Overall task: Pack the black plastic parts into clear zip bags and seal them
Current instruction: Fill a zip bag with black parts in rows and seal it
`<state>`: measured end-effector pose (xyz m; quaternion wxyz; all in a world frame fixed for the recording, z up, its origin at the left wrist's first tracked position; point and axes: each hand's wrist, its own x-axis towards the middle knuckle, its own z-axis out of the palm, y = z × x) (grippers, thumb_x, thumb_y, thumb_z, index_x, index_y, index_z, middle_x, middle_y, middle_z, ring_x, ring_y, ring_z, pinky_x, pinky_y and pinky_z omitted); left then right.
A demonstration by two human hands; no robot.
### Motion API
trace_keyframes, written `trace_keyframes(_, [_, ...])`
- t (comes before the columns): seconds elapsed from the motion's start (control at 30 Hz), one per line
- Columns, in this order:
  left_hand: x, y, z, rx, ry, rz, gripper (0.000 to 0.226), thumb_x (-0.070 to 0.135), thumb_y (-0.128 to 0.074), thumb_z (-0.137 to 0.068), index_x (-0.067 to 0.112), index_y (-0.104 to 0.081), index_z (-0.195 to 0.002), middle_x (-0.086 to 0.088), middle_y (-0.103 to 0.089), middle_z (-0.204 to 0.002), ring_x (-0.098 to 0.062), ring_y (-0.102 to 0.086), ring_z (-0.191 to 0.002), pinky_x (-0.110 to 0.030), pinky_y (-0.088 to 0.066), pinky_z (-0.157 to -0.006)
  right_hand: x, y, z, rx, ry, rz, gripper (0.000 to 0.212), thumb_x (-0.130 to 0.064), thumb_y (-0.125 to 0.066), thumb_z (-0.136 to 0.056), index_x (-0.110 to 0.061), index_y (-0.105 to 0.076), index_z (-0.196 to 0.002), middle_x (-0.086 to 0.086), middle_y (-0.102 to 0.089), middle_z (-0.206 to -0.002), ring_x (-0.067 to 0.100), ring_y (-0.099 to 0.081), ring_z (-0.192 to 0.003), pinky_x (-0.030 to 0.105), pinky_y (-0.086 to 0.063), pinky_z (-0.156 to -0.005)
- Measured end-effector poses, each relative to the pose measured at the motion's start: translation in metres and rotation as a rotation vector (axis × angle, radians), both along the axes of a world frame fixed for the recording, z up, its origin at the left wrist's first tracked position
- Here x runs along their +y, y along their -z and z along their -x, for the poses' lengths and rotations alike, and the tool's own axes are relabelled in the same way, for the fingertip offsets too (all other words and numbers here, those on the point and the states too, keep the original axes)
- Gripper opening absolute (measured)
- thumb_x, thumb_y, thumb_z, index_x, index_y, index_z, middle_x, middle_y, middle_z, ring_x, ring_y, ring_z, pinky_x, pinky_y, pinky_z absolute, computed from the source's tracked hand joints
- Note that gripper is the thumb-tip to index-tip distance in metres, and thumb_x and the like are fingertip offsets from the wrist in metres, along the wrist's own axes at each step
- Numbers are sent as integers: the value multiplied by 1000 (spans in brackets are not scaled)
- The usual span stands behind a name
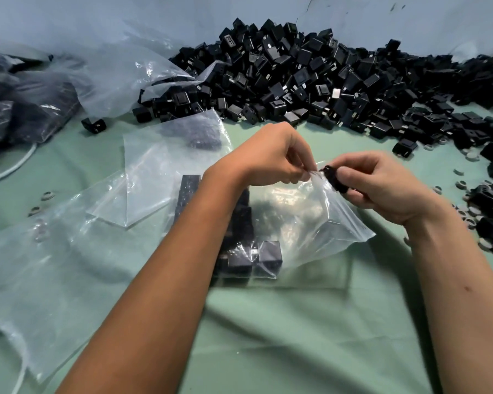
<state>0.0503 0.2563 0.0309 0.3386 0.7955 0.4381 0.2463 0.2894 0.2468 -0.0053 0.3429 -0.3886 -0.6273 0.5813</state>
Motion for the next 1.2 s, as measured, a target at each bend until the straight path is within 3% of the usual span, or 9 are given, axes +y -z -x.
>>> trace_keyframes(0.27, [-3,-4,-7,-37,22,-74,19,-3,-77,-81,12,-83,-91,-6,-76,-74,-23,-74,-73,-46,-62,-73,-10,-7,0,-251,-87,-58,33,-31,-84,-70,-17,-82,-100,12,-65,-72,11,-54,-52,26,-47,-44])
trace_keyframes(0.4, [-4,-9,-11,-151,17,-119,15,-4,-79,-82,5,-82,-93,-10,-76,-76,-17,-73,-69,-36,-63,-71,-12,-10,5,-311,-123,-97,35,-32,-94,-70,-12,-81,-96,34,-71,-91,43,-66,-71,69,-53,-70])
trace_keyframes(0.47, [-6,-11,-17,-181,18,-163,14,-5,-80,-81,3,-82,-93,-10,-76,-78,-18,-73,-71,-34,-62,-73,-14,-11,14,-349,-171,-165,36,-39,-89,-66,-17,-82,-94,22,-76,-92,47,-71,-85,62,-58,-77])
trace_keyframes(0.63, [-13,-13,-34,-198,49,-213,18,-4,-78,-80,8,-83,-92,1,-77,-81,-9,-72,-75,-25,-59,-75,-9,9,31,-278,-211,-44,36,0,-83,-74,-25,-64,-90,-28,-72,-68,-11,-69,-66,10,-54,-59])
trace_keyframes(0.7, [-13,-14,-29,-227,62,-154,19,-4,-79,-82,6,-81,-98,-5,-77,-84,-14,-73,-77,-25,-59,-75,-12,9,35,-301,-211,-92,40,0,-81,-81,-35,-63,-88,-38,-65,-63,-19,-64,-64,14,-58,-64])
trace_keyframes(0.77, [-10,-16,-16,-265,36,-75,20,1,-79,-85,5,-78,-104,-10,-78,-84,-18,-73,-75,-29,-60,-73,-17,1,41,-318,-302,-181,5,-33,-83,-79,-33,-78,-82,-24,-75,-77,-6,-72,-78,30,-62,-79])
trace_keyframes(0.87, [-3,-22,18,-282,-111,-69,18,8,-77,-89,7,-76,-106,-6,-78,-83,-16,-72,-73,-31,-60,-69,-21,-4,48,-272,-409,-177,44,-55,-82,-78,-19,-81,-103,10,-79,-99,31,-76,-93,60,-60,-85])
trace_keyframes(1.0, [2,-22,71,-374,-419,-102,9,8,-71,-92,9,-76,-99,-4,-78,-82,-14,-71,-74,-27,-58,-69,-16,9,50,-203,-411,-165,38,-54,-81,-82,-22,-81,-103,9,-79,-96,29,-77,-83,39,-63,-70])
trace_keyframes(1.2, [5,-19,109,-664,-868,-116,14,7,-65,-94,13,-71,-83,1,-71,-66,-11,-61,-55,-22,-49,-55,-17,22,66,-199,-433,-158,35,-45,-82,-85,-15,-78,-103,12,-78,-90,31,-76,-76,43,-58,-65])
